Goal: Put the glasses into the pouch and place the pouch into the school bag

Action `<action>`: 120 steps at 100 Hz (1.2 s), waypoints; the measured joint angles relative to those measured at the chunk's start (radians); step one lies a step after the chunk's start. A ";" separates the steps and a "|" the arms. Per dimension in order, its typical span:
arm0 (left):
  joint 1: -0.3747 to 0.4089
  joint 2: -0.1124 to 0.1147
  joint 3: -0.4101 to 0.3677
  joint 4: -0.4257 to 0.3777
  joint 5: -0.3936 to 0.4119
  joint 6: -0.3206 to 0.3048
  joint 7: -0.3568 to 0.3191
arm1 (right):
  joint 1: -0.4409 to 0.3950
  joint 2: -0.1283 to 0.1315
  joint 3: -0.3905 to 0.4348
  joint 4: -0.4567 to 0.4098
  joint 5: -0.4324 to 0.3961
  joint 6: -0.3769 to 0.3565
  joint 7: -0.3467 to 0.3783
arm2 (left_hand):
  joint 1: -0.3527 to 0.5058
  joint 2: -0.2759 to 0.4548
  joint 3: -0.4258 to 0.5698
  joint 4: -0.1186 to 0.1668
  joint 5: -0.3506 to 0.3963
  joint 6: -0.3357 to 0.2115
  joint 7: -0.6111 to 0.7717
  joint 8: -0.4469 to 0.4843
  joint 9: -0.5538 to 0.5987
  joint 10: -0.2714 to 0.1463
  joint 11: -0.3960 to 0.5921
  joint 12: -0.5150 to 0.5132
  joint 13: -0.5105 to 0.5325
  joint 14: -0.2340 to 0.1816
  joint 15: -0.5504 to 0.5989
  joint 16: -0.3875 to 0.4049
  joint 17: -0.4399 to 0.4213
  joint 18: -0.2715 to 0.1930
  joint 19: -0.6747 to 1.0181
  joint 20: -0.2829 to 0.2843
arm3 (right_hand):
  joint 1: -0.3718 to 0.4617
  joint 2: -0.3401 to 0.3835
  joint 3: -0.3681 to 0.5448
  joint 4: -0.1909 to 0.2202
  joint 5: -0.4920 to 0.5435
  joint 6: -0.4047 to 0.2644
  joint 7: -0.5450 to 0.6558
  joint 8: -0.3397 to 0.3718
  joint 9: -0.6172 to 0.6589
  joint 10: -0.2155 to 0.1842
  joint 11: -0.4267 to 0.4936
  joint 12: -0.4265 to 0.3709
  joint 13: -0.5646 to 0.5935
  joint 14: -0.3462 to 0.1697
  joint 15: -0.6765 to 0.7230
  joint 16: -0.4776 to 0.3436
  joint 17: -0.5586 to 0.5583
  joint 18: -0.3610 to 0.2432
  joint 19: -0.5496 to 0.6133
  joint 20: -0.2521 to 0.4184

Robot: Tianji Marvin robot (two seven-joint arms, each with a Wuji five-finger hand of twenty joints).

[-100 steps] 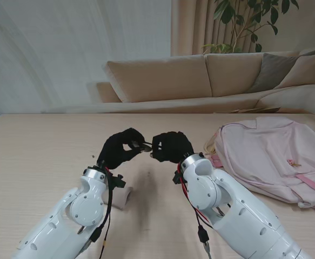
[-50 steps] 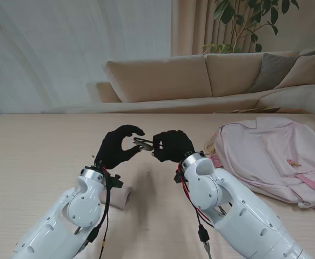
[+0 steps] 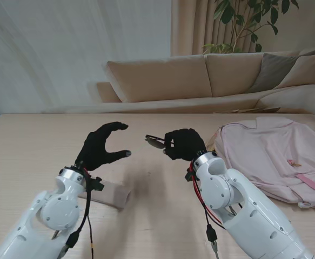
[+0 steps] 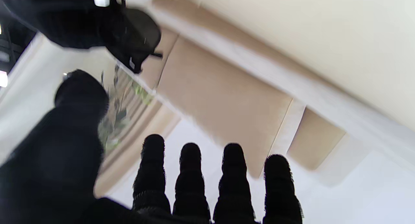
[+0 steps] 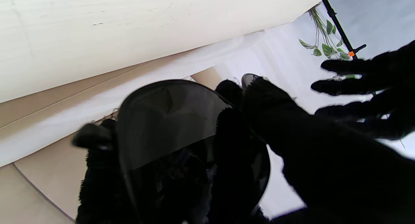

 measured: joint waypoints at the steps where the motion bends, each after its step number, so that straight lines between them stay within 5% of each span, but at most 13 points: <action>1: 0.006 0.004 -0.011 -0.008 0.000 -0.001 -0.027 | -0.002 0.000 0.002 0.000 0.000 -0.001 0.000 | -0.006 -0.001 0.000 0.000 -0.005 0.007 0.000 -0.011 -0.011 0.000 -0.003 -0.005 -0.010 -0.002 -0.008 -0.005 -0.002 0.000 -0.019 -0.004 | 0.000 0.000 0.000 0.000 0.000 0.000 0.000 0.000 0.000 0.000 0.000 0.000 0.000 0.000 0.000 0.001 0.000 0.000 0.000 0.000; 19: 0.042 0.134 -0.123 -0.053 0.056 -0.104 -0.501 | -0.021 0.008 0.023 -0.003 -0.006 -0.017 0.000 | -0.025 -0.058 -0.038 0.000 -0.049 0.068 -0.198 -0.152 -0.105 0.022 -0.198 -0.094 -0.133 -0.035 -0.196 -0.109 -0.015 -0.002 -0.330 -0.053 | 0.000 0.000 -0.001 0.000 0.000 0.000 0.000 0.000 0.000 0.000 0.000 0.000 0.000 0.000 0.000 0.002 -0.004 -0.010 0.000 0.000; 33: 0.018 0.186 -0.103 -0.041 0.053 -0.045 -0.726 | -0.027 0.011 0.026 -0.001 -0.006 -0.019 -0.002 | -0.034 -0.066 -0.036 0.000 -0.049 0.100 -0.300 -0.177 -0.134 0.025 -0.296 -0.095 -0.170 -0.035 -0.302 -0.130 -0.019 -0.002 -0.521 -0.053 | 0.000 0.000 -0.001 0.000 0.000 0.000 0.000 0.000 0.000 0.000 0.000 0.000 0.000 0.000 0.000 0.002 -0.009 -0.015 0.000 0.001; 45: -0.007 0.206 -0.036 -0.024 0.092 -0.014 -0.726 | -0.030 0.011 0.026 0.002 -0.004 -0.019 -0.008 | -0.035 -0.066 -0.036 0.000 -0.059 0.137 -0.373 -0.190 -0.146 0.042 -0.325 -0.136 -0.182 -0.034 -0.328 -0.181 -0.022 -0.002 -0.594 -0.042 | 0.000 0.000 -0.001 0.000 0.000 0.000 0.000 0.000 0.000 0.000 0.000 0.000 0.000 0.000 0.000 0.003 -0.009 -0.015 0.000 0.001; 64: -0.024 0.206 0.042 -0.006 0.184 -0.004 -0.692 | -0.036 0.010 0.033 0.007 -0.003 -0.029 -0.024 | -0.049 -0.066 -0.036 0.000 -0.059 0.188 -0.454 -0.204 -0.148 0.090 -0.336 -0.211 -0.182 -0.034 -0.336 -0.223 -0.021 -0.006 -0.607 -0.042 | 0.000 0.000 -0.002 0.000 0.000 0.000 0.000 0.000 0.000 0.000 0.000 0.000 0.000 0.000 0.000 0.003 -0.009 -0.016 0.000 0.002; 103: -0.079 0.205 0.130 0.032 0.265 0.044 -0.720 | -0.042 0.005 0.041 0.037 0.014 -0.042 -0.059 | -0.058 -0.087 0.004 0.000 -0.059 0.209 -0.502 -0.214 -0.158 0.090 -0.346 -0.246 -0.182 -0.034 -0.336 -0.243 -0.021 -0.005 -0.607 -0.042 | 0.000 0.000 -0.002 0.000 0.000 0.000 0.000 0.000 0.000 0.000 0.000 0.000 0.000 0.000 0.000 0.003 -0.009 -0.016 0.000 0.011; 120: -0.099 0.203 0.156 0.069 0.284 0.055 -0.678 | -0.044 0.004 0.040 0.043 0.015 -0.041 -0.063 | -0.058 -0.087 0.008 0.000 -0.059 0.219 -0.514 -0.214 -0.158 0.093 -0.346 -0.247 -0.182 -0.034 -0.337 -0.244 -0.021 -0.005 -0.607 -0.042 | 0.000 0.000 -0.002 0.000 0.000 0.000 0.000 0.000 0.000 0.000 0.000 0.000 0.000 0.000 0.000 0.003 -0.009 -0.016 0.000 0.011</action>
